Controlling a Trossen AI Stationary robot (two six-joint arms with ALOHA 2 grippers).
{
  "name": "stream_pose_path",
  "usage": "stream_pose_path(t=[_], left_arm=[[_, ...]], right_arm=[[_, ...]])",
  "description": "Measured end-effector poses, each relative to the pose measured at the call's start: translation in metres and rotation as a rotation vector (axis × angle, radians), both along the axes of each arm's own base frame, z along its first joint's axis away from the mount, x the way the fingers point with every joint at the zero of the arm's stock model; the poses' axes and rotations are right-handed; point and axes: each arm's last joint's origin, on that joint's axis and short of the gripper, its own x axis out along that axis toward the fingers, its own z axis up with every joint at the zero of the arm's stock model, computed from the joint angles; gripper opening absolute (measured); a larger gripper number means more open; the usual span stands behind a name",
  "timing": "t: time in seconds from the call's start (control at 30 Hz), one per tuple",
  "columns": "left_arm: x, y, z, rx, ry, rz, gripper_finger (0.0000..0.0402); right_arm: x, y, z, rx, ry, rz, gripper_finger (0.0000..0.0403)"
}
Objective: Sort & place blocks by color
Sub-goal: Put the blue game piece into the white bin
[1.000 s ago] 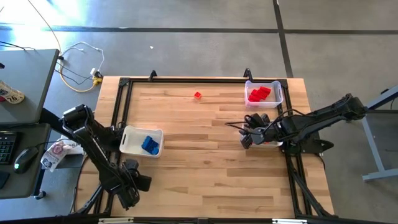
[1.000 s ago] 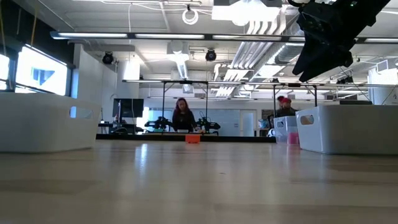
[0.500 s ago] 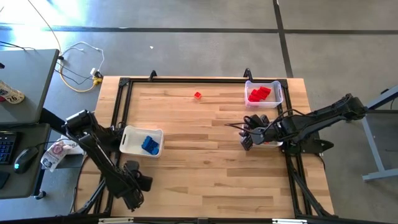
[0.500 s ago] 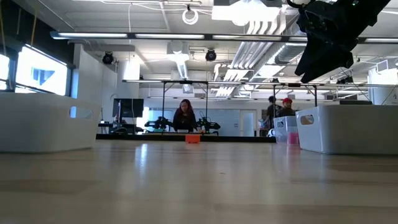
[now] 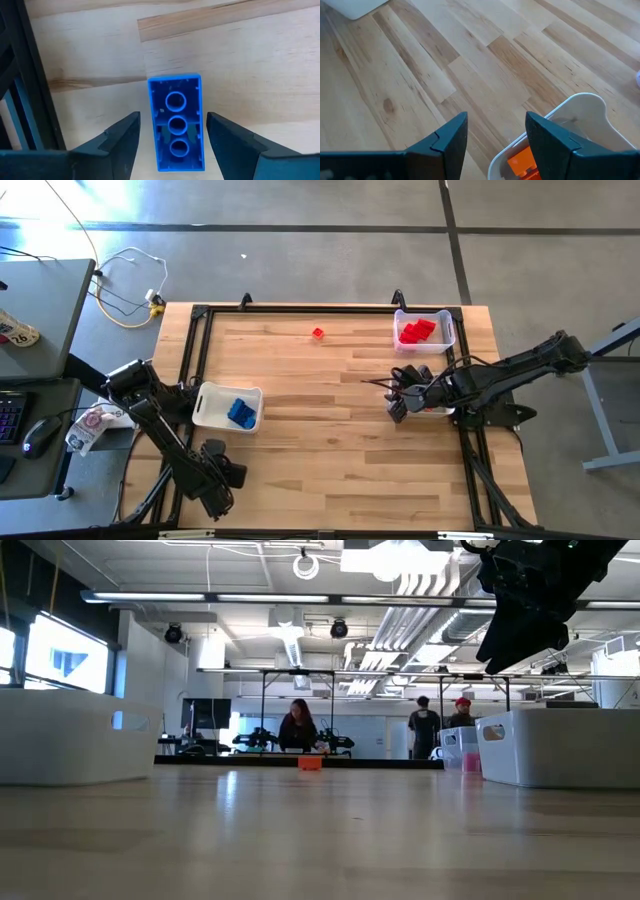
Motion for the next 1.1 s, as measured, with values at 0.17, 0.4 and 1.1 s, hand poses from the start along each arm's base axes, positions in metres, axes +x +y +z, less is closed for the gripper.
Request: stream_pose_path(t=[0.17, 0.4, 1.1], left_arm=[[0.0, -0.001, -0.007, 0.015, 0.027, -0.011, 0.0213], [0.002, -0.005, -0.018, -0.001, 0.096, -0.058, 0.0191], [0.004, 0.0, 0.014, -0.02, -0.13, -0.246, 0.0109]], right_arm=[[0.0, 0.0, 0.0, 0.0, 0.0, 0.0, 0.0185], [0.002, 0.001, 0.001, 0.009, -0.021, 0.002, 0.0185], [0.013, 0.005, 0.011, -0.022, -0.134, 0.138, 0.0185]])
